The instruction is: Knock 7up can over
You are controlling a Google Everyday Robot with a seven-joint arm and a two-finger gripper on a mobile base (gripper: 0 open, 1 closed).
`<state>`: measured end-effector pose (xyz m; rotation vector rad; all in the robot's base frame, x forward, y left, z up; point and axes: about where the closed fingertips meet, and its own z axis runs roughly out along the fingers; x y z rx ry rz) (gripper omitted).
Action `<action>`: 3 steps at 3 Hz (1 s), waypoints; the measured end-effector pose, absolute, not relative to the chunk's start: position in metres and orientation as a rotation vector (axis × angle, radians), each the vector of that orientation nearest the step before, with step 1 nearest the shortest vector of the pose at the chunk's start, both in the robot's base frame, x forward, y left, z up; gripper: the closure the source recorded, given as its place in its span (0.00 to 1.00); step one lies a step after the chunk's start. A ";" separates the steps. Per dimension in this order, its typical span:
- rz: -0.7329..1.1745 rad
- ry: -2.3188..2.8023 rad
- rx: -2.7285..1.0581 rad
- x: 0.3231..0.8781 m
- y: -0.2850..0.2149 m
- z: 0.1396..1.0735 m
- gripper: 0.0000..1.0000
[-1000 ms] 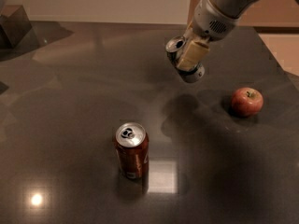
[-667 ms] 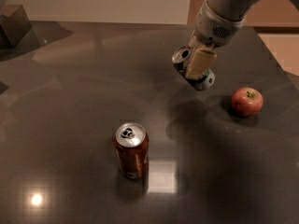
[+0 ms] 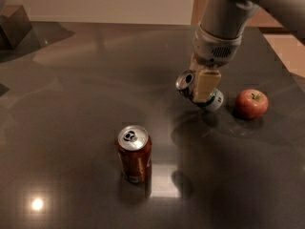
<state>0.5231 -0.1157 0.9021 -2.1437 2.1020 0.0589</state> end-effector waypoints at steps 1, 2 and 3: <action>0.046 2.078 -2.238 0.512 -0.112 0.890 0.12; 0.033 2.042 -2.305 0.508 -0.108 0.879 0.00; 0.031 2.040 -2.303 0.509 -0.107 0.879 0.00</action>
Offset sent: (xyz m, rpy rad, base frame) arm -0.0386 0.0002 -0.0330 -0.1394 0.1244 0.1585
